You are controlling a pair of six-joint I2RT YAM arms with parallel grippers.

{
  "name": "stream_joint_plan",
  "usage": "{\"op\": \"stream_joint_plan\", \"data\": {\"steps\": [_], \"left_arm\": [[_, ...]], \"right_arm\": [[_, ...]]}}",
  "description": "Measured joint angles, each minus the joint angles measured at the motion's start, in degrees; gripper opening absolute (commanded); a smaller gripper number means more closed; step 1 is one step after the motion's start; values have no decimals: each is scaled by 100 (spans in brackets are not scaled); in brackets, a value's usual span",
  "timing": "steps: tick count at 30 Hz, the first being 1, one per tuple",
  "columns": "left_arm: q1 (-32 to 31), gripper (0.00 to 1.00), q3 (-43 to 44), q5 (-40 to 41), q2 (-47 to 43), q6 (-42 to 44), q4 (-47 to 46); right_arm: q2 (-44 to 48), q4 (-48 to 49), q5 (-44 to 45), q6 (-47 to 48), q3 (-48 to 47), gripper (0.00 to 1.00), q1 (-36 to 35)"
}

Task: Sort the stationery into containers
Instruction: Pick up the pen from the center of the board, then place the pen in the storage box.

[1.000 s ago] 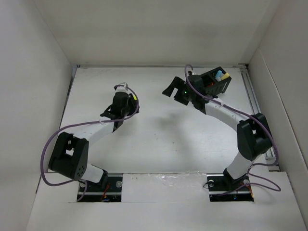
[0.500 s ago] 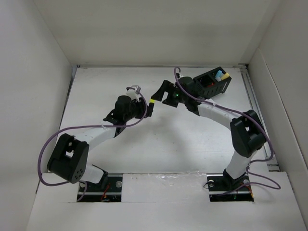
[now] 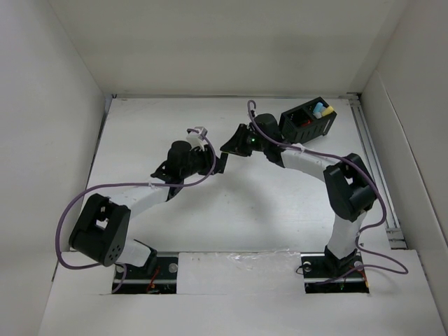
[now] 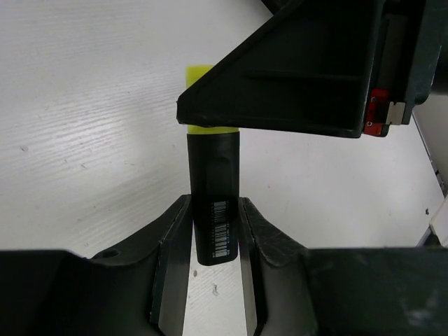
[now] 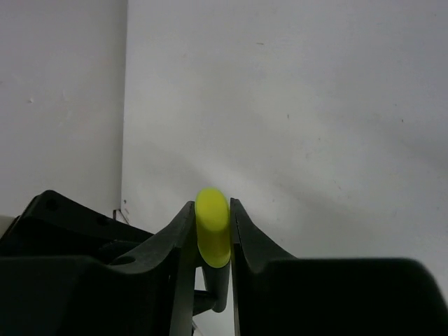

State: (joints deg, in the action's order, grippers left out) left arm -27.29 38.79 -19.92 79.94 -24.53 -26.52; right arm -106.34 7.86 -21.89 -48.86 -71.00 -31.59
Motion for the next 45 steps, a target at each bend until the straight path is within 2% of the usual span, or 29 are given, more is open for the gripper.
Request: {"op": "stream_joint_plan", "data": {"steps": [3, 4, 7, 8, 11, 12, 13, 14, 21, 28, 32, 36, 40, 45], "left_arm": [[7, 8, -4, -7, 2, 2, -20], [7, 18, -4, -9, 2, 2, -24], [4, 32, -9, 2, 2, 2, -50], [4, 43, -11, 0, 2, 0, -66], [7, 60, -35, 0, -68, 7, -160], [7, 69, -70, -4, -131, 11, -192], [4, 95, -107, -4, -210, 15, -208], [4, 100, -157, -4, -310, 55, -236], [4, 100, -393, 37, -1178, 33, -332], [7, 100, -428, 42, -1298, 28, -354], [4, 100, -428, -35, -1298, 2, -361], [4, 100, -431, -105, -1298, -26, -363], [4, 100, -498, -116, -1320, -70, -404], [4, 100, -662, -55, -1519, -129, -404]], "right_arm": [[2, 50, 0, 22, -24, 0, -39], [2, 50, -7, 20, -24, 0, -39], [4, 50, 0, 17, -24, 0, -37], [4, 50, 7, 20, -24, 0, -35], [4, 28, 50, 26, -24, 0, 17], [4, 26, 94, 37, -24, 0, 59], [4, 15, 151, 42, -26, 0, 118], [4, -13, 205, 44, -31, 0, 186], [214, -533, 1043, 61, -129, 0, 1274], [946, -1064, 3375, 61, -518, 0, 2391], [1049, -1145, 4470, 120, -866, 0, 2535], [798, -1248, 5182, 343, -1340, 0, 2507], [254, -1322, 5604, 542, -1805, 0, 2424], [-262, -1550, 5858, 688, -1886, 2, 2223]]}}
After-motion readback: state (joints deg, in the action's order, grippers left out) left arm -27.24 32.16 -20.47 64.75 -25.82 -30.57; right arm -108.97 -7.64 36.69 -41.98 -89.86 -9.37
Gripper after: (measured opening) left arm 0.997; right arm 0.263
